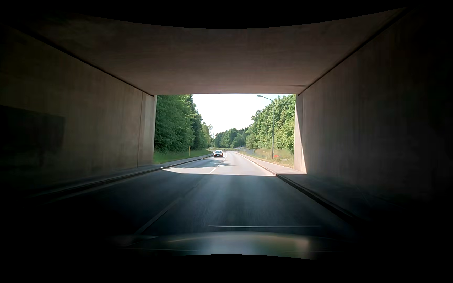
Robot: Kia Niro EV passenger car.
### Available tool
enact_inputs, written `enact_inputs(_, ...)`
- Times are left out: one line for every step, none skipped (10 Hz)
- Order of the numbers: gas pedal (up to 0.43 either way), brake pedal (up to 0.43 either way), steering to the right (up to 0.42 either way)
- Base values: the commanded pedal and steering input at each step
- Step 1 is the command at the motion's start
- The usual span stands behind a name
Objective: Follow the waypoints while adhering to traffic rules and regulations
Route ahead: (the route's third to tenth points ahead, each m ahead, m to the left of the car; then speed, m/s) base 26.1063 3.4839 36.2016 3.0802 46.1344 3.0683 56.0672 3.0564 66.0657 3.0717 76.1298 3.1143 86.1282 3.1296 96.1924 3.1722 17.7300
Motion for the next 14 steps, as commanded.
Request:
enact_inputs(0.079, 0.006, -0.001)
enact_inputs(0.079, 0.006, -0.001)
enact_inputs(0.079, 0.006, -0.001)
enact_inputs(0.079, 0.006, -0.001)
enact_inputs(0.079, 0.006, -0.001)
enact_inputs(0.079, 0.006, -0.001)
enact_inputs(0.079, 0.006, -0.001)
enact_inputs(0.079, 0.006, -0.002)
enact_inputs(0.079, 0.006, -0.001)
enact_inputs(0.079, 0.006, -0.001)
enact_inputs(0.067, 0.006, -0.002)
enact_inputs(0.067, 0.006, -0.002)
enact_inputs(0.059, 0.006, -0.003)
enact_inputs(0.059, 0.006, -0.005)
